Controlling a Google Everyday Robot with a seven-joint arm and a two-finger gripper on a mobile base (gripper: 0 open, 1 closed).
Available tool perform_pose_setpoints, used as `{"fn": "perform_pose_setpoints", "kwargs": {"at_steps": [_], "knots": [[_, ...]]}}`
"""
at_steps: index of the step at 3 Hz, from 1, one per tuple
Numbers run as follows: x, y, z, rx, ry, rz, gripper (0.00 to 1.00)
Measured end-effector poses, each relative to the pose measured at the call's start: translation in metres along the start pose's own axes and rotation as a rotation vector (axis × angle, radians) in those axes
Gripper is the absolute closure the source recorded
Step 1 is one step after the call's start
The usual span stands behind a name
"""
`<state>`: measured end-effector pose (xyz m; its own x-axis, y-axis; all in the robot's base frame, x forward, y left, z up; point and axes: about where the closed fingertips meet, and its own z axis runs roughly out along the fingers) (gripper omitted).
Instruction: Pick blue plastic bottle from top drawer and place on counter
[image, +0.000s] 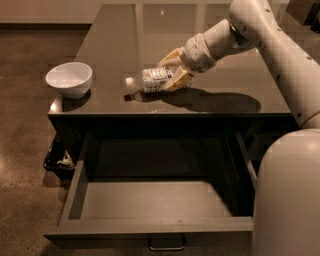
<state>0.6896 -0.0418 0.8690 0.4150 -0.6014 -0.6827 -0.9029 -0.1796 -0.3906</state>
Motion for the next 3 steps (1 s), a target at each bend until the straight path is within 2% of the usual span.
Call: {"fn": "perform_pose_setpoints", "kwargs": {"at_steps": [1,2,3], "knots": [[0.0,0.0,0.0,0.0,0.0,0.0,0.12],[0.0,0.0,0.0001,0.0,0.0,0.0,0.0],[0.0,0.0,0.0001,0.0,0.0,0.0,0.0]]}}
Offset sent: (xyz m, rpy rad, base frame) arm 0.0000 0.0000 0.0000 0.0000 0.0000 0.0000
